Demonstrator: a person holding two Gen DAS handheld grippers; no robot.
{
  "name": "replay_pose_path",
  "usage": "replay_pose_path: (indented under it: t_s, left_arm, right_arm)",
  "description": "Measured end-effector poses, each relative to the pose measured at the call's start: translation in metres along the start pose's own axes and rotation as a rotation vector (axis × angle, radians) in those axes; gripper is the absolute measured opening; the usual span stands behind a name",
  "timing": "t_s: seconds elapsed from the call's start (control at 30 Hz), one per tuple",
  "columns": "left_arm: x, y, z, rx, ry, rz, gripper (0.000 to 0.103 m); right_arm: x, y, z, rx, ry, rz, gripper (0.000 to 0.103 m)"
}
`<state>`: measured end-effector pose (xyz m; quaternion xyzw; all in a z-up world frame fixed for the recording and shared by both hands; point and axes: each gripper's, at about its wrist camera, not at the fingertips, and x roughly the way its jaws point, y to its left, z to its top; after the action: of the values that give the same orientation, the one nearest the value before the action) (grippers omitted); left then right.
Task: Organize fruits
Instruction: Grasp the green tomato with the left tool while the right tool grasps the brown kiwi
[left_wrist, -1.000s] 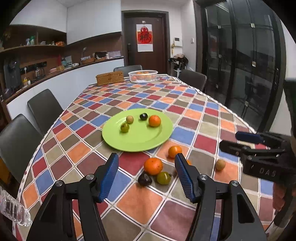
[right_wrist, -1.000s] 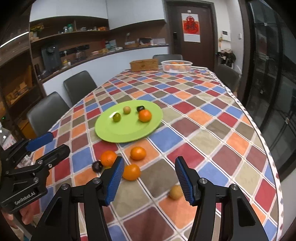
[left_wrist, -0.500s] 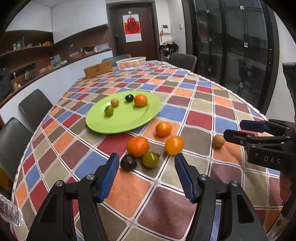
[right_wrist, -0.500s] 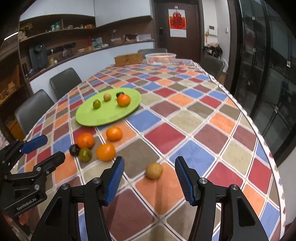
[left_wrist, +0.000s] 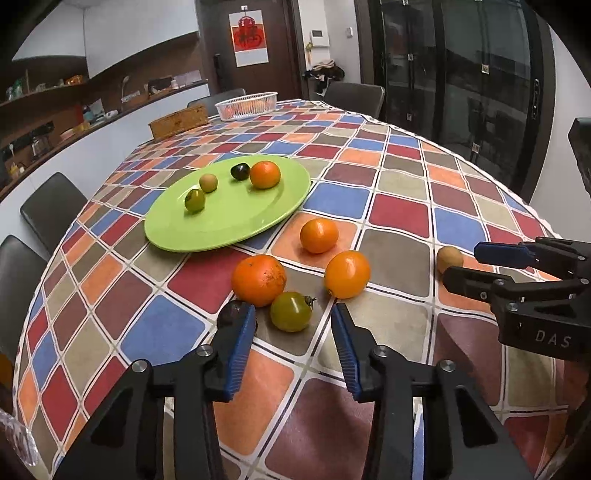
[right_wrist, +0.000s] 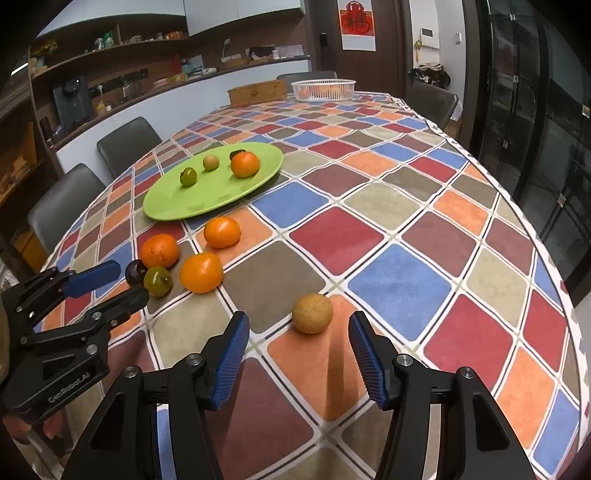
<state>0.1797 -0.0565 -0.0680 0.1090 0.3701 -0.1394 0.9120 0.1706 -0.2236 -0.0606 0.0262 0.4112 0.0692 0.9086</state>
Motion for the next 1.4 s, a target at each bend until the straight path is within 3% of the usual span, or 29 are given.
replay_pose_path:
  t_s: [0.13,0.9,1.03,1.33,1.4]
  left_arm:
    - [0.008,-0.001,0.001,0.009,0.017,-0.001,0.038]
    - [0.033,0.003,0.004,-0.020,0.095,0.010,0.028]
    - [0.031,0.003,0.003,-0.024,0.092,0.009,0.028]
    - [0.012,0.004,0.007,-0.036,0.047,-0.003,0.026]
    - [0.005,0.004,0.008,-0.036,0.030,-0.002,0.021]
  right_arm:
    - [0.005,0.001,0.000,-0.008,0.014,0.002,0.048]
    - [0.024,-0.010,0.005,0.020,0.040,0.003,0.033]
    - [0.025,-0.010,0.006,0.015,0.036,-0.001,0.028]
    - [0.014,-0.005,0.009,0.002,0.008,0.025,0.028]
    - [0.008,-0.001,0.011,-0.008,-0.007,0.036,0.028]
